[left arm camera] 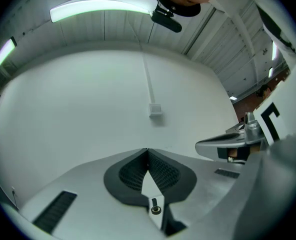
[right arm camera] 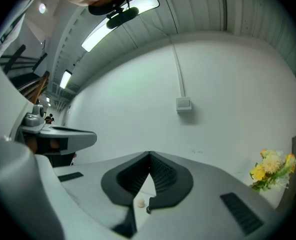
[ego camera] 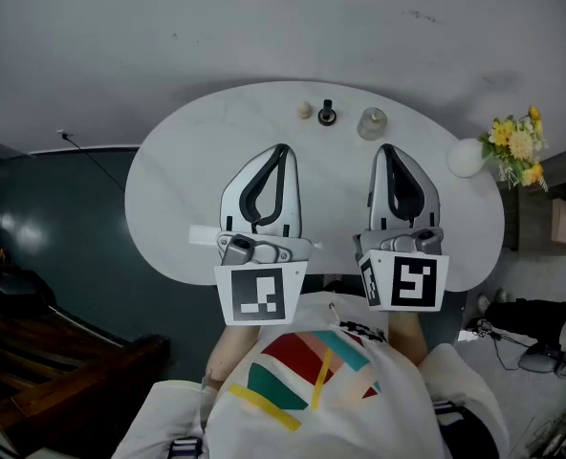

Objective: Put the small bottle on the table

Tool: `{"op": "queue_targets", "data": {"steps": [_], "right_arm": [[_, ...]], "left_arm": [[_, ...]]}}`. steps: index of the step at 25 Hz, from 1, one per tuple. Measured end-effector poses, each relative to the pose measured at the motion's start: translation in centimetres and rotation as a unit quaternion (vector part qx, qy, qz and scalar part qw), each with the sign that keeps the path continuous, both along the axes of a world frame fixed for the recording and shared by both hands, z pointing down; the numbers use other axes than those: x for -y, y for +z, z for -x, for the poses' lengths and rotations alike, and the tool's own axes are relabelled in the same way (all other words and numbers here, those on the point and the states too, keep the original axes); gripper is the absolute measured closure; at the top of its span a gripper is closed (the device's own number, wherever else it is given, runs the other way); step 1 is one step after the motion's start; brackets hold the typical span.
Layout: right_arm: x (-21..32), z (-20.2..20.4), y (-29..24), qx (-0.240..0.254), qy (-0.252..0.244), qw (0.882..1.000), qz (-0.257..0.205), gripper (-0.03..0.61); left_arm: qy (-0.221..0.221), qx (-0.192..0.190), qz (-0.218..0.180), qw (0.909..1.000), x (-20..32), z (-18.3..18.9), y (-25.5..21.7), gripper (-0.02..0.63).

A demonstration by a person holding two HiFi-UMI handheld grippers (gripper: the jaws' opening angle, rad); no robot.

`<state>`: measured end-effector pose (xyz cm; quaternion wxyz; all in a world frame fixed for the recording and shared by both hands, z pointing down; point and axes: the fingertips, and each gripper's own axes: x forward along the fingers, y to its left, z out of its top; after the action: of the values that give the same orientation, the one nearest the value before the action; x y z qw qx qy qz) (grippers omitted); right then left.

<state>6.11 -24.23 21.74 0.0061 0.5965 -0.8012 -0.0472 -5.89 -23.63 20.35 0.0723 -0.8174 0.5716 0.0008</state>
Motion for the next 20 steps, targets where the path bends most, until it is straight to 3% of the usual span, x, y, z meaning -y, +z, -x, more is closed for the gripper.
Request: {"op": "queue_targets", "data": {"steps": [10,20], "right_arm": [[-2.0,2.3,1.8,-0.016,-0.029,0.999,0.024,0.566],[-2.0,2.6,0.8,-0.018,-0.036,0.999,-0.001,0.566]], "left_arm": [[0.003,0.003,0.003,1.0,-0.8,-0.4,1.0,0.597],[0.005,-0.006,0.005,1.0,-0.6,-0.9,1.3,0.597]]}}
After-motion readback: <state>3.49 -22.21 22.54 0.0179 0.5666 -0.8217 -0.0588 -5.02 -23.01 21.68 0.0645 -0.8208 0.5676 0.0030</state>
